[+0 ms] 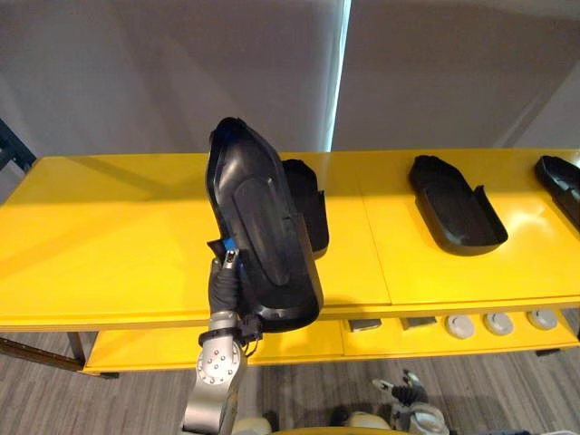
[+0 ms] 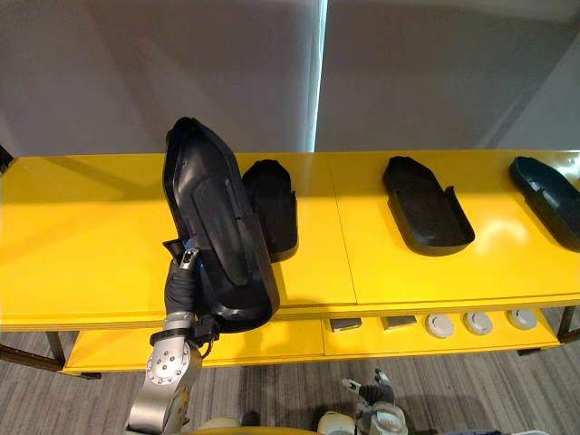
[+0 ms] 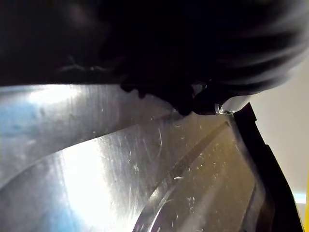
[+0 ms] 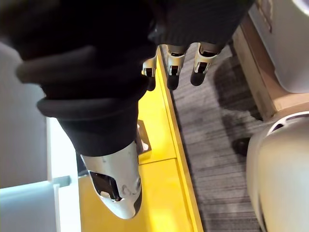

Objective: Walk over and take plastic housings, then place them on the shelf

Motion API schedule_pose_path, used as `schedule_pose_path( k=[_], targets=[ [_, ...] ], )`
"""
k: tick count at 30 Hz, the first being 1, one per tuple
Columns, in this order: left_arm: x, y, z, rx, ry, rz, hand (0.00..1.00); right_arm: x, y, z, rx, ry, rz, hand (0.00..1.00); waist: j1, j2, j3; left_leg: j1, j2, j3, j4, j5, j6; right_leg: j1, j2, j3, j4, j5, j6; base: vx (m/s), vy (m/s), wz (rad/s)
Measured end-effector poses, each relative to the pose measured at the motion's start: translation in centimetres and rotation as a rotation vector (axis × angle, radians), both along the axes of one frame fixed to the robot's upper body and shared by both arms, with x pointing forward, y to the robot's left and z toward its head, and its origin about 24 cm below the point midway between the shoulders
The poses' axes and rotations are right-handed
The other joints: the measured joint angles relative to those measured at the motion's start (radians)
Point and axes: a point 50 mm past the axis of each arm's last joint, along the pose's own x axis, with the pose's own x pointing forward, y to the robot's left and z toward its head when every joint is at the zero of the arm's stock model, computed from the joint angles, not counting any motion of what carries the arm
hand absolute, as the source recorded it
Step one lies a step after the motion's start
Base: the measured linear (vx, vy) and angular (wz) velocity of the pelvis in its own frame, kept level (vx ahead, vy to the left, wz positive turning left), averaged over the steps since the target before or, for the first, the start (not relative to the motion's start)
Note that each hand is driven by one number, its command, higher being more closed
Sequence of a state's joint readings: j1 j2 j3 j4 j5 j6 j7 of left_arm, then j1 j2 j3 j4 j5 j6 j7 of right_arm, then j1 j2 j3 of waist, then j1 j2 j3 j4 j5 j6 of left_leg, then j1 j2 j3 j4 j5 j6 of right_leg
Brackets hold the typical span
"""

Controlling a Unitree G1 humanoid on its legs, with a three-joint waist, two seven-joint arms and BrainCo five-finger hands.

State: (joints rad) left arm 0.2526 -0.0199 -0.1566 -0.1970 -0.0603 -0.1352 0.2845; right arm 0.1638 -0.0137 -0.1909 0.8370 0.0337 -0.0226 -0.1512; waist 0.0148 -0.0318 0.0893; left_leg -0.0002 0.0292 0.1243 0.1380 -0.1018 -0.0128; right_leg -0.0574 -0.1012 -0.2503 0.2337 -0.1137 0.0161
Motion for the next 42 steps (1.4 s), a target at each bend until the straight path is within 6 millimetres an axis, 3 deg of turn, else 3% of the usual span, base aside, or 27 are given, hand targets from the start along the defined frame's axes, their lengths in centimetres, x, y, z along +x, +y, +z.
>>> schedule_pose_path(
  k=[5, 7, 10, 12, 13, 14, 16, 17, 18, 19, 20, 21, 22, 23, 24, 25, 26, 27, 29, 30, 31, 32, 33, 42],
  targets=[
    [-0.3, 0.5, 0.6, -0.013, -0.021, 0.027, 1.0, -0.7, 1.2, -0.3, 0.035, 0.013, -0.019, 0.0, 0.0, -0.008, -0.001, -0.026, 0.0, -0.011, 0.019, -0.023, 0.0, 0.03, -0.008, -0.043, -0.046, 0.029, 0.011, -0.08, 0.044, 0.25],
    [-0.3, 0.8, 1.4, -0.012, -0.055, 0.038, 1.0, -0.8, 1.2, -0.3, 0.037, 0.017, -0.017, 0.0, -0.001, -0.012, 0.001, -0.047, 0.017, 0.035, 0.055, -0.047, 0.003, 0.03, -0.017, -0.062, -0.045, 0.025, 0.017, -0.07, 0.035, 0.36],
    [-0.2, 1.4, 1.7, -0.003, -0.075, 0.056, 1.0, -0.6, 1.1, -0.5, 0.035, 0.033, -0.006, 0.0, -0.002, -0.019, 0.003, -0.135, 0.094, 0.196, 0.176, -0.082, -0.004, -0.012, -0.041, -0.079, -0.041, 0.019, 0.012, -0.06, 0.103, 0.26],
    [-0.2, 1.6, 1.7, -0.015, -0.074, 0.059, 1.0, -0.3, 0.8, -0.8, 0.031, 0.056, 0.004, 0.0, -0.008, -0.015, 0.004, -0.235, 0.149, 0.191, 0.352, -0.115, 0.043, -0.054, -0.076, -0.067, -0.02, 0.019, 0.014, -0.02, 0.231, 0.07],
    [-0.2, 1.7, 1.4, -0.037, -0.061, 0.063, 1.0, -0.1, 0.5, -0.8, 0.023, 0.067, 0.007, 0.0, -0.023, -0.038, 0.017, -0.257, 0.195, 0.152, 0.416, -0.133, 0.021, -0.055, -0.115, -0.044, -0.013, 0.016, 0.042, 0.01, 0.203, -0.01],
    [-0.2, 1.7, 1.3, -0.044, -0.055, 0.065, 1.0, -0.1, 0.4, -0.8, 0.019, 0.07, 0.008, 0.0, -0.029, -0.041, 0.018, -0.26, 0.213, 0.125, 0.421, -0.138, 0.009, -0.053, -0.133, -0.035, -0.008, 0.016, 0.052, 0.05, 0.4, -0.01],
    [-0.2, 1.7, 1.1, -0.051, -0.05, 0.064, 1.0, -0.2, -0.3, -0.8, -0.001, 0.077, 0.008, 0.0, -0.053, -0.04, 0.019, -0.269, 0.245, 0.009, 0.38, -0.124, -0.03, -0.054, -0.182, -0.009, 0.007, 0.017, 0.107, 0.07, 0.456, -0.07],
    [-0.1, 1.6, 1.2, -0.056, -0.053, 0.062, 1.0, -0.3, -0.8, -0.8, -0.015, 0.082, 0.007, 0.0, -0.057, -0.032, 0.017, -0.266, 0.252, -0.072, 0.328, -0.099, -0.069, -0.057, -0.209, 0.01, 0.004, 0.027, 0.15, 0.09, 0.568, -0.25],
    [-0.1, 1.3, 1.1, -0.079, -0.052, 0.052, 1.0, -0.8, -1.4, -0.8, -0.037, 0.095, 0.001, 0.0, -0.056, -0.006, 0.002, -0.261, 0.252, -0.13, 0.263, -0.077, -0.1, -0.055, -0.222, 0.021, -0.025, 0.051, 0.194, 0.1, 0.604, -0.31],
    [-0.1, 1.0, 1.0, -0.085, -0.05, 0.044, 1.0, -1.0, -1.9, -0.7, -0.049, 0.103, 0.0, 0.0, -0.054, 0.014, -0.008, -0.258, 0.248, -0.144, 0.242, -0.076, -0.155, -0.052, -0.23, 0.027, -0.048, 0.071, 0.216, 0.12, 0.672, -0.37],
    [0.1, 1.3, 0.7, -0.066, -0.039, 0.034, 1.0, -1.4, -1.3, -1.1, -0.026, 0.133, -0.002, 0.0, -0.056, -0.027, -0.008, -0.274, 0.195, -0.097, 0.327, -0.117, -0.179, -0.033, -0.292, 0.054, -0.097, 0.134, 0.217, 0.11, 0.708, -0.52],
    [0.2, 1.7, 0.6, -0.039, -0.043, 0.033, 1.0, -1.3, -0.9, -1.2, -0.014, 0.131, -0.005, 0.0, -0.052, -0.039, -0.012, -0.292, 0.175, -0.053, 0.391, -0.165, -0.144, -0.037, -0.322, 0.061, -0.145, 0.251, 0.186, 0.09, 0.7, -0.62],
    [0.3, 1.8, 0.7, -0.029, -0.048, 0.03, 1.0, -0.8, -0.8, -1.1, -0.014, 0.12, -0.001, 0.0, -0.049, -0.03, -0.008, -0.292, 0.175, -0.031, 0.406, -0.181, -0.124, -0.041, -0.323, 0.055, -0.166, 0.315, 0.132, 0.05, 0.64, -0.87],
    [0.4, 2.2, 0.8, -0.017, -0.05, 0.039, 1.0, 0.3, -0.2, -1.0, -0.004, 0.104, 0.015, 0.0, -0.043, -0.026, -0.006, -0.274, 0.178, 0.016, 0.397, -0.188, -0.098, -0.096, -0.321, 0.021, -0.083, 0.309, 0.01, 0.06, 0.643, -0.92],
    [0.5, 2.2, 0.5, -0.01, -0.037, 0.038, 1.0, 0.8, 0.3, -0.9, 0.005, 0.096, 0.032, 0.0, -0.037, -0.026, -0.006, -0.241, 0.172, 0.054, 0.361, -0.177, -0.074, -0.14, -0.298, -0.008, 0.048, 0.223, -0.027, 0.07, 0.583, -0.89],
    [0.4, 2.2, 0.2, -0.002, -0.026, 0.037, 1.0, 1.1, 0.7, -0.9, 0.012, 0.089, 0.038, 0.0, -0.037, -0.025, -0.005, -0.215, 0.165, 0.072, 0.328, -0.168, -0.06, -0.155, -0.266, 0.001, 0.113, 0.153, 0.014, 0.07, 0.411, -0.61],
    [0.4, 2.1, 0.0, -0.001, -0.014, 0.029, 1.0, 1.4, 1.4, -0.9, 0.025, 0.079, 0.049, 0.0, -0.041, -0.017, 0.0, -0.173, 0.15, 0.094, 0.271, -0.15, -0.038, -0.156, -0.189, 0.012, 0.199, 0.053, 0.056, 0.05, 0.287, -0.4],
    [0.5, 1.8, 0.0, -0.008, -0.015, 0.023, 1.0, 1.6, 1.8, -0.8, 0.032, 0.072, 0.062, 0.0, -0.042, -0.014, 0.002, -0.141, 0.128, 0.11, 0.22, -0.132, -0.022, -0.156, -0.12, 0.016, 0.254, -0.028, 0.058, 0.04, 0.248, -0.29],
    [0.7, 1.4, 0.2, -0.023, -0.025, 0.019, 1.0, 1.8, 1.7, -0.7, 0.03, 0.063, 0.062, 0.0, -0.05, -0.005, 0.008, -0.111, 0.095, 0.128, 0.168, -0.109, -0.006, -0.153, -0.001, 0.027, 0.266, -0.114, 0.063, 0.03, 0.179, -0.09],
    [0.7, 1.2, 0.2, -0.04, -0.029, 0.024, 1.0, 1.9, 1.6, -0.7, 0.027, 0.06, 0.061, 0.0, -0.055, -0.003, 0.011, -0.105, 0.077, 0.126, 0.157, -0.103, 0.0, -0.134, 0.049, 0.033, 0.208, -0.13, 0.029, 0.02, 0.093, 0.11],
    [0.7, 1.0, 0.3, -0.052, -0.029, 0.025, 1.0, 1.7, 1.5, -0.7, 0.025, 0.065, 0.057, 0.0, -0.057, -0.008, 0.009, -0.104, 0.06, 0.123, 0.156, -0.102, 0.001, -0.102, 0.063, 0.047, 0.143, -0.136, -0.032, 0.03, 0.058, 0.11],
    [0.7, 0.7, 0.3, -0.065, -0.026, 0.029, 1.0, 1.7, 1.3, -0.7, 0.022, 0.063, 0.056, 0.0, -0.054, 0.009, 0.02, -0.098, 0.058, 0.122, 0.157, -0.102, 0.001, -0.086, 0.071, 0.057, 0.127, -0.122, -0.046, 0.03, 0.047, 0.01],
    [0.6, 0.5, 0.4, -0.07, -0.029, 0.035, 1.0, 1.5, 0.8, -0.6, 0.007, 0.057, 0.048, 0.0, -0.052, 0.022, 0.026, -0.088, 0.058, 0.118, 0.152, -0.096, 0.002, -0.074, 0.083, 0.1, 0.113, -0.117, -0.045, 0.03, 0.032, -0.08],
    [0.5, 0.4, 1.2, -0.073, -0.055, 0.052, 1.0, 0.3, 1.4, -0.7, 0.031, 0.056, 0.011, 0.0, -0.014, 0.006, 0.014, -0.034, 0.068, 0.1, 0.063, -0.063, -0.025, 0.003, 0.103, 0.054, 0.031, -0.083, -0.062, -0.03, -0.033, 0.11]
  ],
)
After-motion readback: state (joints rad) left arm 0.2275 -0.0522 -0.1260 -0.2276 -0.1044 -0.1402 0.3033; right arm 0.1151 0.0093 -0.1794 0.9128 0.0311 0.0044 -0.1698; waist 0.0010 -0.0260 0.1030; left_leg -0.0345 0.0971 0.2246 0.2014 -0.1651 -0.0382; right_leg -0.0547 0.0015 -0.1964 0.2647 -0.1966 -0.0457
